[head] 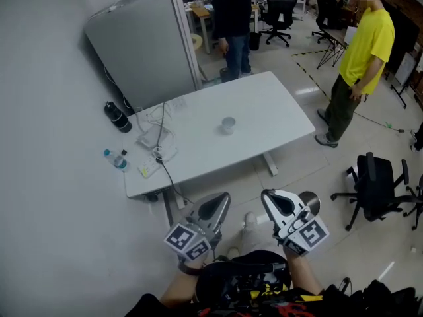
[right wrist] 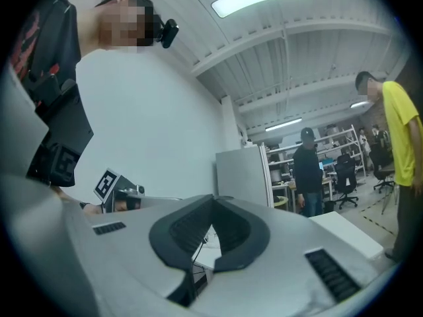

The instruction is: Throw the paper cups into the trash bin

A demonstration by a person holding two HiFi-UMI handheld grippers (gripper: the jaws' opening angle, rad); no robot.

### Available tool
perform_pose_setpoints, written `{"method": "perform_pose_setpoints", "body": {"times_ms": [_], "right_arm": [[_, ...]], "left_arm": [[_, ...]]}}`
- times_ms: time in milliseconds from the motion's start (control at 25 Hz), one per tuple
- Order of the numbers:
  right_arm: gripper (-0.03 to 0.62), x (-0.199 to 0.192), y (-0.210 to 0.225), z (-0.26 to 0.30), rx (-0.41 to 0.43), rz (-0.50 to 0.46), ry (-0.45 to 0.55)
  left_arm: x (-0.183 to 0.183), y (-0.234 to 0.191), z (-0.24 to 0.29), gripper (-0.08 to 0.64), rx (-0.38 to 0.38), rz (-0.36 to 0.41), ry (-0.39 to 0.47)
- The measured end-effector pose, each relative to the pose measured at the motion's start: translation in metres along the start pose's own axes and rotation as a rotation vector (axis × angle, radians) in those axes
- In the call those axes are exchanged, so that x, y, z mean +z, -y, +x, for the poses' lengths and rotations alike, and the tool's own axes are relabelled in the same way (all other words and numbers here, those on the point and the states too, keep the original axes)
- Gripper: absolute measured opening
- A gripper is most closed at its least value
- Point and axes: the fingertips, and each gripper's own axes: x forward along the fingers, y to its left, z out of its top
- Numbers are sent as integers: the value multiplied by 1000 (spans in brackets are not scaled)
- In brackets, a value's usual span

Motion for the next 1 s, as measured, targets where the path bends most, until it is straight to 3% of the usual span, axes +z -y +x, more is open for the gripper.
{"method": "perform_pose_setpoints", "body": {"times_ms": [280,440,520,760,1000], "right_arm": [[0,-8,66,69,65,-12,-15],[0,0,125,110,88,8,-23],[0,10,154,132,94,12,-11],[0,21,213,187,158,-23,-24],[0,21,234,231,187,-31,-36]], "left_arm": [[14,-64,55,14,52,46,-9],[29,-95,112,14,63,139,-39],[43,-113,137,14,76,150,-34],[65,-176,186,14,198,192,-14],[73,-228,195,14,245,156,-9]]}}
